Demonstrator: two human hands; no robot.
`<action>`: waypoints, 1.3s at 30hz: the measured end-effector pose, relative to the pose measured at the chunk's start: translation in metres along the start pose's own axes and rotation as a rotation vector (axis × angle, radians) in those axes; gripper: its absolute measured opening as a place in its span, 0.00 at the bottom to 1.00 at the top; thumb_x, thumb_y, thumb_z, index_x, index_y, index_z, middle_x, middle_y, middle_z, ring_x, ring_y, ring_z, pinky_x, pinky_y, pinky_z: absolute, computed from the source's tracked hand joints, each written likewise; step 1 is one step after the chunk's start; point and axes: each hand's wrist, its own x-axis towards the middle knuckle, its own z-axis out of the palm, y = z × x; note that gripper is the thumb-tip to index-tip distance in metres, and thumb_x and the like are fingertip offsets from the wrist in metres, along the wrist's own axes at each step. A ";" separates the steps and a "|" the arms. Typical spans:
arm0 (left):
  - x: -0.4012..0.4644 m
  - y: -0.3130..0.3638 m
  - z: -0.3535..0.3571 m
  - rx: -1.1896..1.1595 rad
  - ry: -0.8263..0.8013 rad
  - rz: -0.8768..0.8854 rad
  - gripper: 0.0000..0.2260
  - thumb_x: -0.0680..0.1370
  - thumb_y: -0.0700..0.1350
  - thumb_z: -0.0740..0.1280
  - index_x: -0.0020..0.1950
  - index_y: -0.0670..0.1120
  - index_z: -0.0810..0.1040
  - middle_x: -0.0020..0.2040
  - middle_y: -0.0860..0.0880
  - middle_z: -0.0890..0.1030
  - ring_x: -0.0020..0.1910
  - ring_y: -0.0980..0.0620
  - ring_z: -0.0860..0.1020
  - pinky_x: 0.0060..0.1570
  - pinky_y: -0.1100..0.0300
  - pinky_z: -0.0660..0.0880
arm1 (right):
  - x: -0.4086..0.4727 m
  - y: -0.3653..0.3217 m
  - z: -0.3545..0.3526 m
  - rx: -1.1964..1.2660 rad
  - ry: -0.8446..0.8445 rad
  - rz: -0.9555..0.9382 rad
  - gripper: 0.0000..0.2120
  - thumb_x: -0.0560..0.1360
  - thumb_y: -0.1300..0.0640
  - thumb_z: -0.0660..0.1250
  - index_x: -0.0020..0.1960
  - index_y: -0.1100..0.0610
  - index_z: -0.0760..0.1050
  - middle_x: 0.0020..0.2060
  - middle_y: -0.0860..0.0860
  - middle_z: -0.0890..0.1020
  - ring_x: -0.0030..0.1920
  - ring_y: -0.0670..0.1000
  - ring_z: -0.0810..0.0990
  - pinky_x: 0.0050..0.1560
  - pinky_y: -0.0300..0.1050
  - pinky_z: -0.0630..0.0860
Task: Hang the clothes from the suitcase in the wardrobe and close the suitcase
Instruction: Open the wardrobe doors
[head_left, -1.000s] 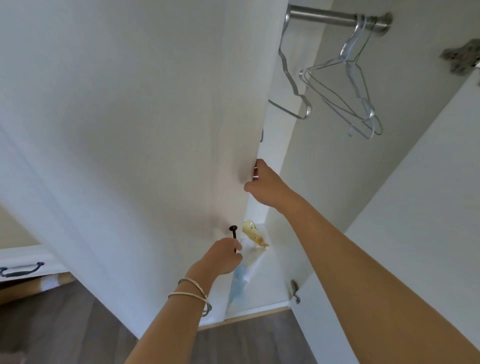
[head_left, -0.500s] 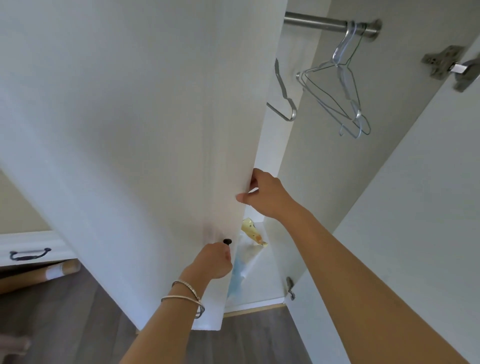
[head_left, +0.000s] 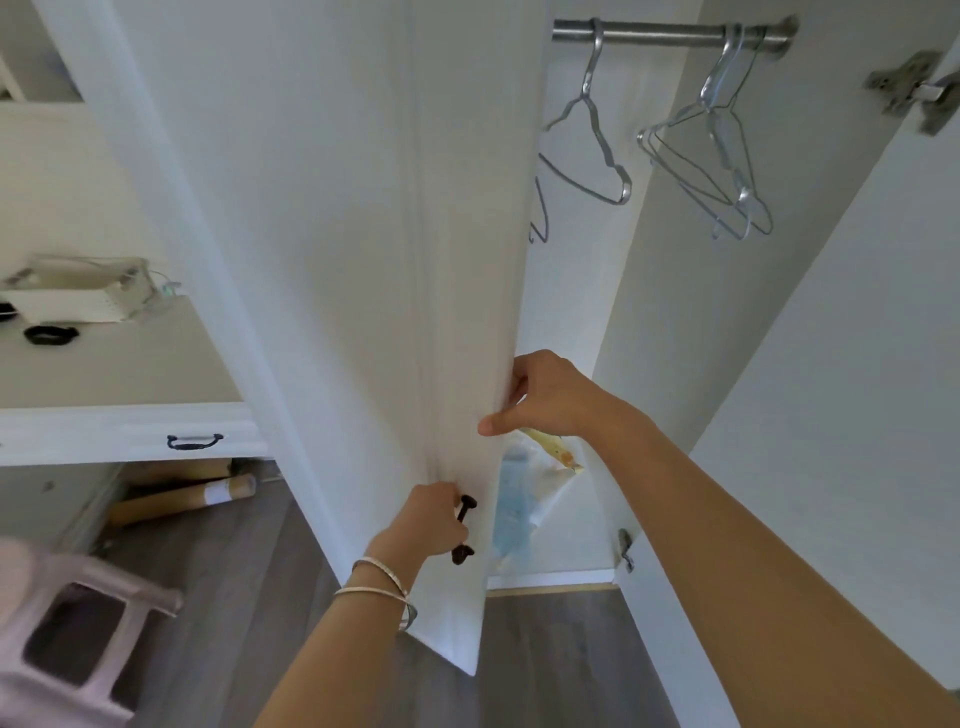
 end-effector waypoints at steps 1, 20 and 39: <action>-0.004 -0.004 0.001 0.042 -0.003 0.016 0.16 0.74 0.40 0.62 0.61 0.40 0.74 0.61 0.43 0.77 0.60 0.44 0.75 0.57 0.60 0.71 | -0.005 -0.005 0.003 -0.018 -0.020 0.006 0.26 0.61 0.52 0.80 0.52 0.65 0.77 0.47 0.57 0.83 0.49 0.55 0.81 0.51 0.47 0.77; -0.154 -0.191 -0.006 0.007 0.014 0.093 0.22 0.70 0.64 0.66 0.30 0.48 0.64 0.32 0.53 0.69 0.41 0.51 0.71 0.42 0.62 0.65 | -0.116 -0.168 0.165 -0.138 -0.088 -0.116 0.14 0.65 0.52 0.76 0.36 0.48 0.69 0.30 0.44 0.76 0.33 0.42 0.75 0.36 0.35 0.70; -0.189 -0.330 -0.031 -0.196 0.167 -0.107 0.20 0.71 0.55 0.63 0.58 0.46 0.76 0.57 0.48 0.79 0.55 0.48 0.77 0.54 0.55 0.75 | -0.094 -0.274 0.296 -0.146 0.100 -0.157 0.20 0.67 0.44 0.70 0.53 0.55 0.76 0.43 0.51 0.83 0.42 0.54 0.82 0.48 0.50 0.80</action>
